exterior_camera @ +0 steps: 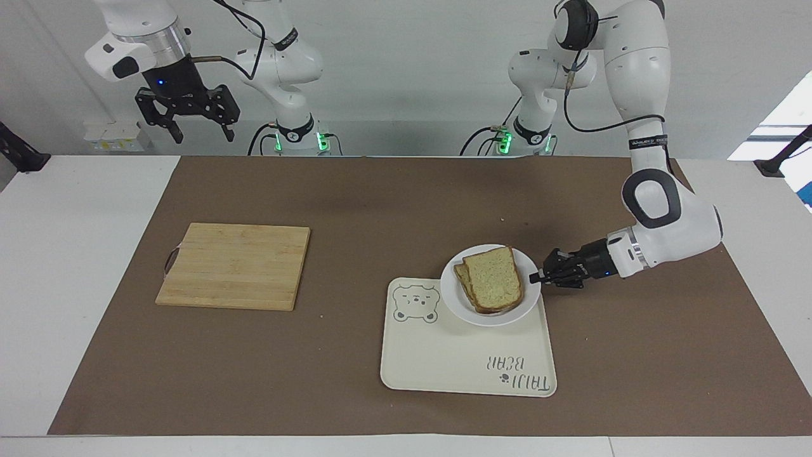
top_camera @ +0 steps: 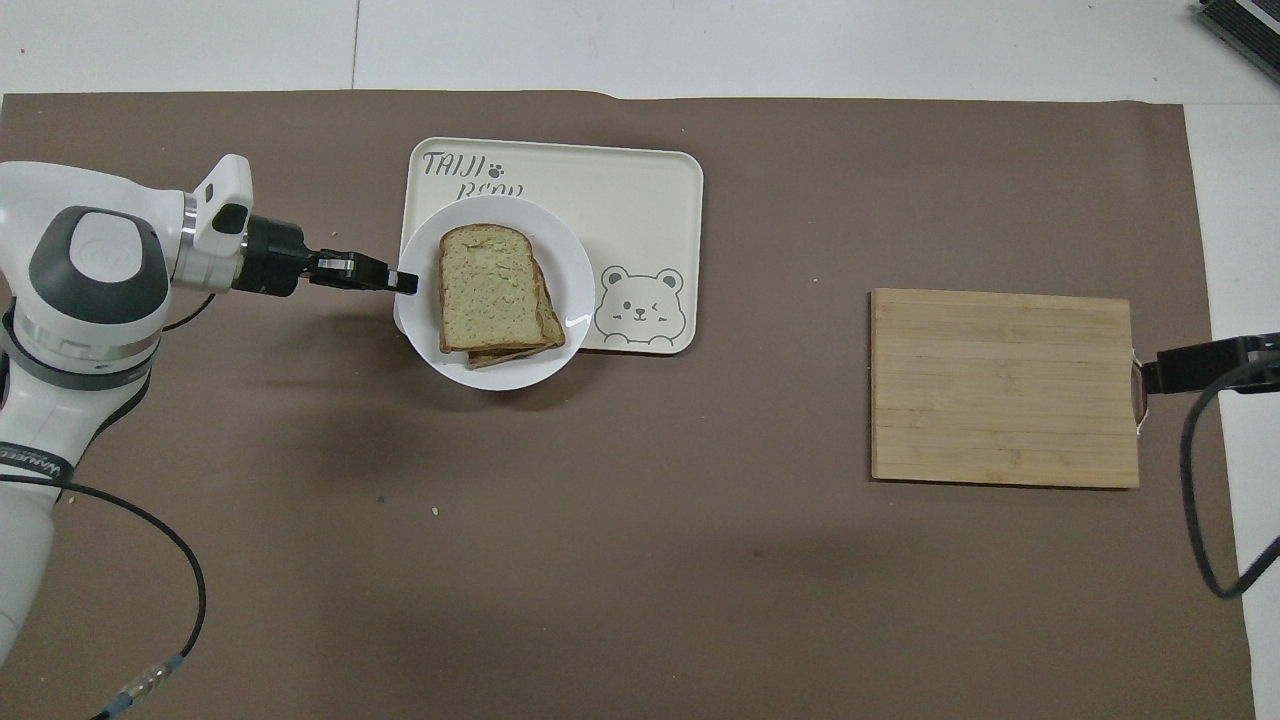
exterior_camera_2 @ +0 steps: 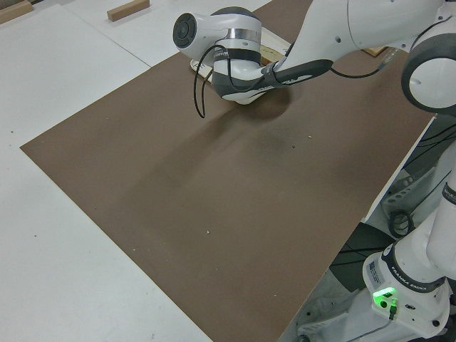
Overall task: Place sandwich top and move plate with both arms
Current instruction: 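Slide the plate with the left gripper onto the white tray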
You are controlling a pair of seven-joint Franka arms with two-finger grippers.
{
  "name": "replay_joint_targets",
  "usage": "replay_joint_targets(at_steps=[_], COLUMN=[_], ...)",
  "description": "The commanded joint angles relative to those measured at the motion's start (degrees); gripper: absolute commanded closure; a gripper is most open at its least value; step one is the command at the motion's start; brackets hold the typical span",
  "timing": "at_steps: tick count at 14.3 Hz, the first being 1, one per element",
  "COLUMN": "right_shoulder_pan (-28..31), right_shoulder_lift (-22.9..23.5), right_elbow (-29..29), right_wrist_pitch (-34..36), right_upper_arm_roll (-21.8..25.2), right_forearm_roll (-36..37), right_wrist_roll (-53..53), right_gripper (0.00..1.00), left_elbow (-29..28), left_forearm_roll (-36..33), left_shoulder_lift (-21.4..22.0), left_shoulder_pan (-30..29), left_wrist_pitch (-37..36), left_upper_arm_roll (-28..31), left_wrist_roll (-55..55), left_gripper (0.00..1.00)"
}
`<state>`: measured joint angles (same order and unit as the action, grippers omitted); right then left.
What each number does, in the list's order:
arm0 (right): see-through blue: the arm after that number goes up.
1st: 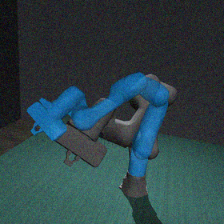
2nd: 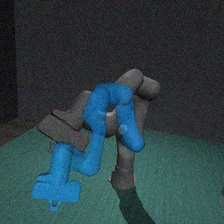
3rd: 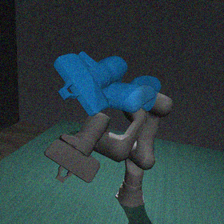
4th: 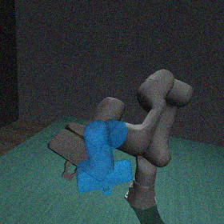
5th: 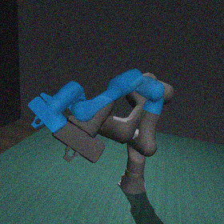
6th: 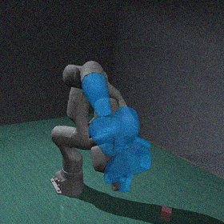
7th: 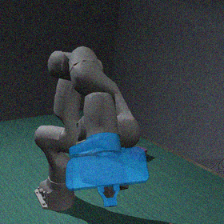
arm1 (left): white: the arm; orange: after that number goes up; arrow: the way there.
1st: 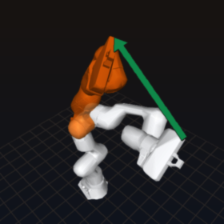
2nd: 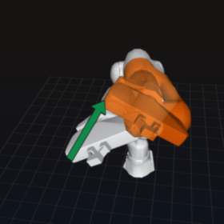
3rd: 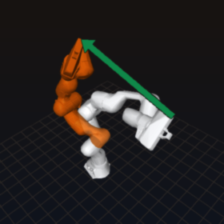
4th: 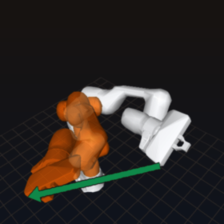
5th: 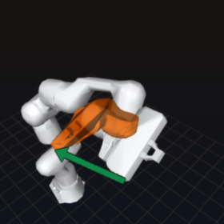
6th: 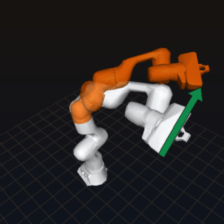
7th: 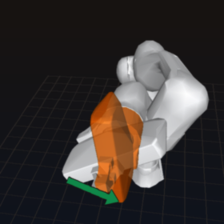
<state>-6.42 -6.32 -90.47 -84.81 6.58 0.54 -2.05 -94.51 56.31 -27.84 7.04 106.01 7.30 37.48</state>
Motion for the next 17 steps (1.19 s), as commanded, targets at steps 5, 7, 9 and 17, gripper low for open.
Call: replay_joint_targets(at_steps=[5,7,9,17], right_shoulder_pan=[0.5,0.5,0.5,0.5], right_shoulder_lift=[-0.2,-0.2,-0.2,-0.2], right_elbow=[-0.4,-0.4,-0.4,-0.4], right_wrist_pitch=[-0.8,-0.8,-0.8,-0.8], right_upper_arm_roll=[-0.1,-0.2,-0.2,-0.2], right_forearm_roll=[0.0,0.0,0.0,0.0], right_wrist_roll=[-1.2,-1.2,-1.2,-1.2], right_gripper=[0.0,0.0,0.0,0.0], left_elbow=[12.2,12.8,11.8,7.9], left_forearm_roll=[2.2,2.9,4.7,6.1], left_shoulder_lift=[-7.4,-9.0,-8.7,-8.7], left_shoulder_pan=[-3.3,-3.2,-2.5,1.8], left_wrist_pitch=[-4.8,-2.1,1.3,8.0], left_upper_arm_roll=[-1.3,-3.2,-4.1,-4.1], left_wrist_roll=[-3.7,-3.9,-3.9,-3.8], left_gripper=[1.0,1.0,1.0,1.0])
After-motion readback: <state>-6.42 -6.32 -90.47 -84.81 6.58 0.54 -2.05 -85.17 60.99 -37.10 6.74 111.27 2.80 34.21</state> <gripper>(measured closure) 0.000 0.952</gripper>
